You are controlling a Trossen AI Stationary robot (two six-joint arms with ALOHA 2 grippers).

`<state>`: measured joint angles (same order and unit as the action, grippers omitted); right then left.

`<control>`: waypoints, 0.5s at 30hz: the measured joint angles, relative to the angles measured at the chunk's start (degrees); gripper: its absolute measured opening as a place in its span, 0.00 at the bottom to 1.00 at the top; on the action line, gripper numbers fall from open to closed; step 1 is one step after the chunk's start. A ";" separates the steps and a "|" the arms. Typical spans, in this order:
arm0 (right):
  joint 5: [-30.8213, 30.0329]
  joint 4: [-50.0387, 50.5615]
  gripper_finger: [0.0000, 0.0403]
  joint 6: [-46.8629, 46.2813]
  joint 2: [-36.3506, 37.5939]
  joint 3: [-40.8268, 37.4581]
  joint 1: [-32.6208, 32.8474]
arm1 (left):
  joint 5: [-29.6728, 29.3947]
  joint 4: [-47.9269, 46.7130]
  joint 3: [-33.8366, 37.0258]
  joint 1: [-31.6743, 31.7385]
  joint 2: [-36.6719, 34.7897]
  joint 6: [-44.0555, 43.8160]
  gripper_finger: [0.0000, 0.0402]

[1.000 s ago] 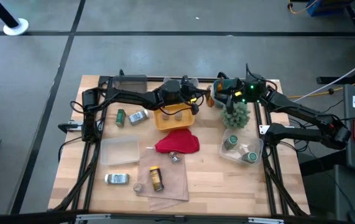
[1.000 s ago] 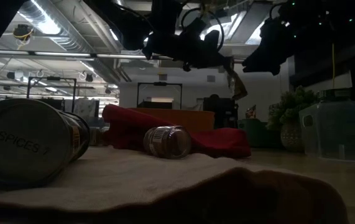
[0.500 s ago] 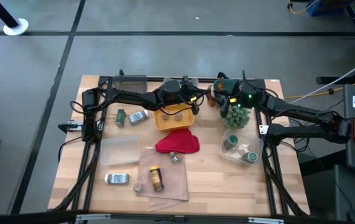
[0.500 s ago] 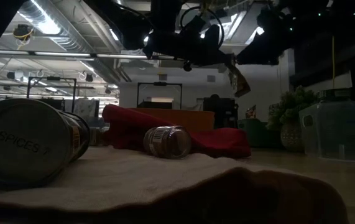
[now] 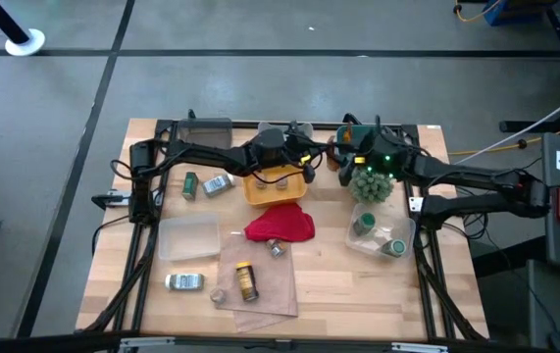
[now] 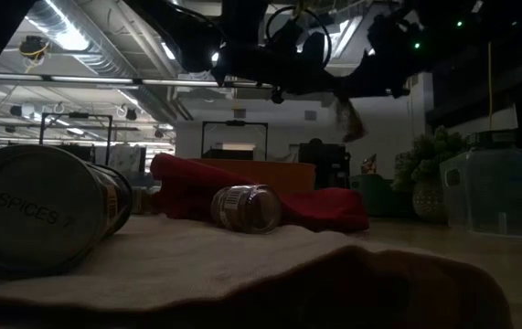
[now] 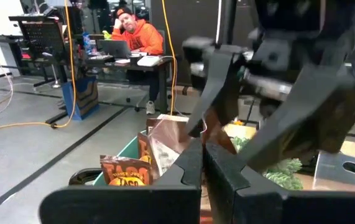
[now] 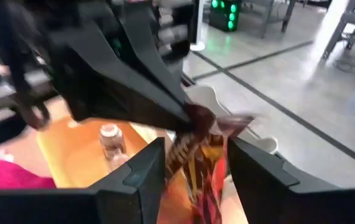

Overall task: Sort spices by type
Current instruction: Put the brown seasoning pack into the green bin

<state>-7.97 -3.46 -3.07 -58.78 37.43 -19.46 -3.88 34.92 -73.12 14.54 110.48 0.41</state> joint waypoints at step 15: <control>-1.56 -0.48 0.19 0.31 -3.00 -0.02 0.00 | -0.04 0.15 -0.05 -0.67 0.00 1.08 0.00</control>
<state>-9.53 -3.94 -2.76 -61.78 37.41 -19.46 -3.92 35.07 -73.18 13.87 110.48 1.50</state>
